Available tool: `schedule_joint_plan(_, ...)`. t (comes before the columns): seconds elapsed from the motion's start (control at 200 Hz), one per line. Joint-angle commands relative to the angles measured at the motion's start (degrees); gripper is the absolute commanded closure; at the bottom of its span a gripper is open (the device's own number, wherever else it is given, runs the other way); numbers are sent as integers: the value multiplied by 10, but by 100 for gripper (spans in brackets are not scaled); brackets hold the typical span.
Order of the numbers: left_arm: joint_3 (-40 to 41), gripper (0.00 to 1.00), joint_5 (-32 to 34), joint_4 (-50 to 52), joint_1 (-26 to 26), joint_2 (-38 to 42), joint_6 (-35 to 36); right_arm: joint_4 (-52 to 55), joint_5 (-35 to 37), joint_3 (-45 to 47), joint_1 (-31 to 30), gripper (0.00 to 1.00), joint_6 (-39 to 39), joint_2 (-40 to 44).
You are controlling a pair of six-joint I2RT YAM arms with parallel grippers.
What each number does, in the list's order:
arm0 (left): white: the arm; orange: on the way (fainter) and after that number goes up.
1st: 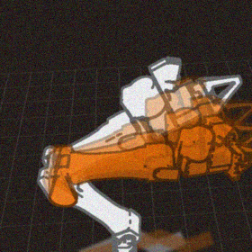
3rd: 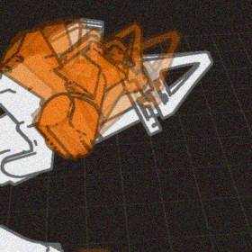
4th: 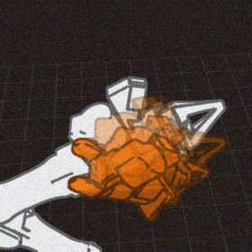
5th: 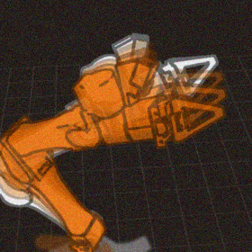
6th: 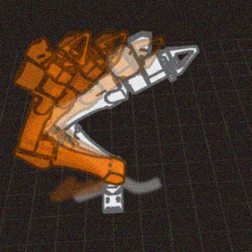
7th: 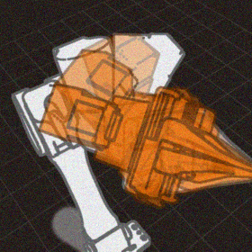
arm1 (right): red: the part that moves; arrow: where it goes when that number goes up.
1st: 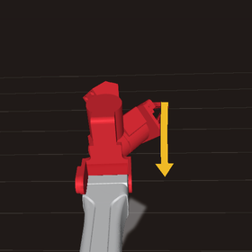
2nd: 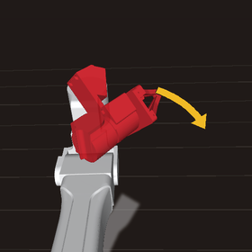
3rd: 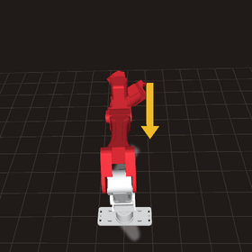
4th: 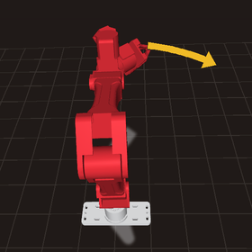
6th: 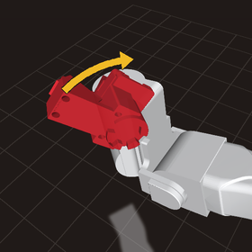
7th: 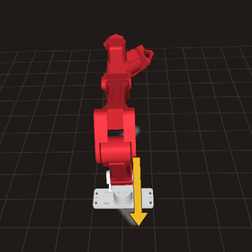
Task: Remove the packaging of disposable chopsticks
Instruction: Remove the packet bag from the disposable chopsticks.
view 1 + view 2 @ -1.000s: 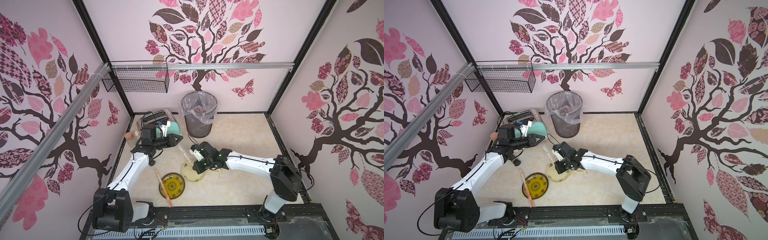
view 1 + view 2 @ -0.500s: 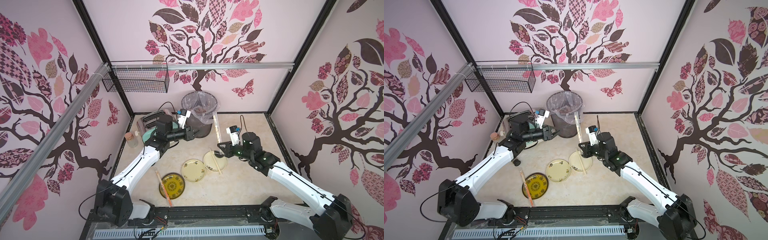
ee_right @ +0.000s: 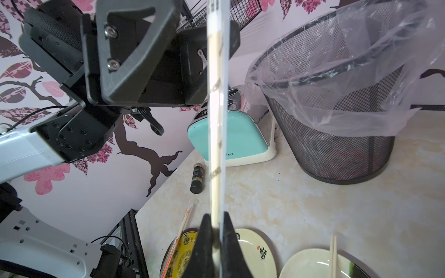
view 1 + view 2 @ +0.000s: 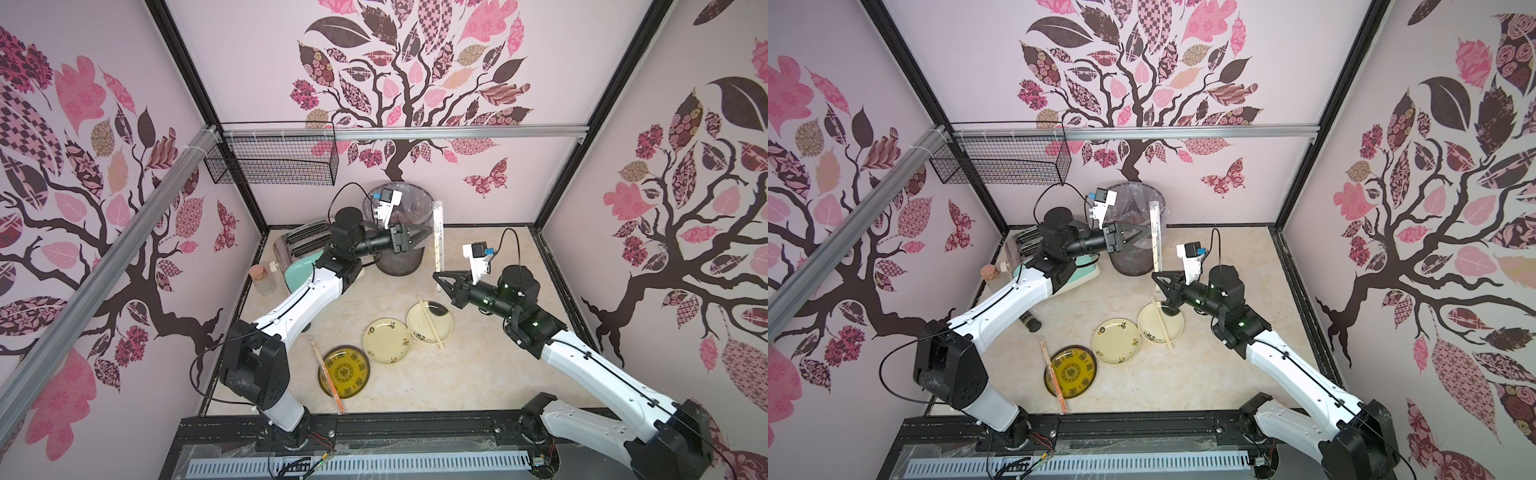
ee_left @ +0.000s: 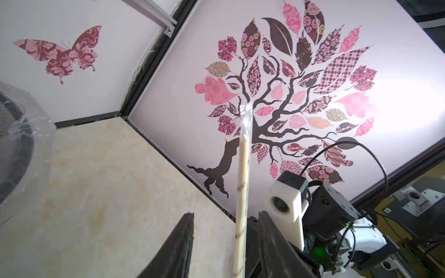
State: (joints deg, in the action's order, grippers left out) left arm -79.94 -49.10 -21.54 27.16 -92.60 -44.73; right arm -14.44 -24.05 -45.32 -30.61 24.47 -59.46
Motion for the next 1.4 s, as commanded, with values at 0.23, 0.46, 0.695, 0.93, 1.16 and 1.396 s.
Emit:
schedule_joint_plan(0.23,-78,53,-25,-12,5,-26,-17,-60,-62,-6,0,100,16,-9)
schedule_joint_plan(0.46,-84,88,-24,-10,14,-32,-13,-66,-55,-2,0,100,20,-11)
schedule_joint_plan(0.695,-81,100,-24,28,26,-27,19,-74,-49,-12,0,100,23,-20)
schedule_joint_plan(0.93,-43,100,-24,55,42,-16,48,-94,-41,-29,0,100,19,-27)
schedule_joint_plan(1.16,14,96,-12,96,59,13,98,-98,-39,-62,1,100,-3,-33)
schedule_joint_plan(1.396,74,94,-9,98,65,34,107,-107,-36,-82,8,100,-7,-37)
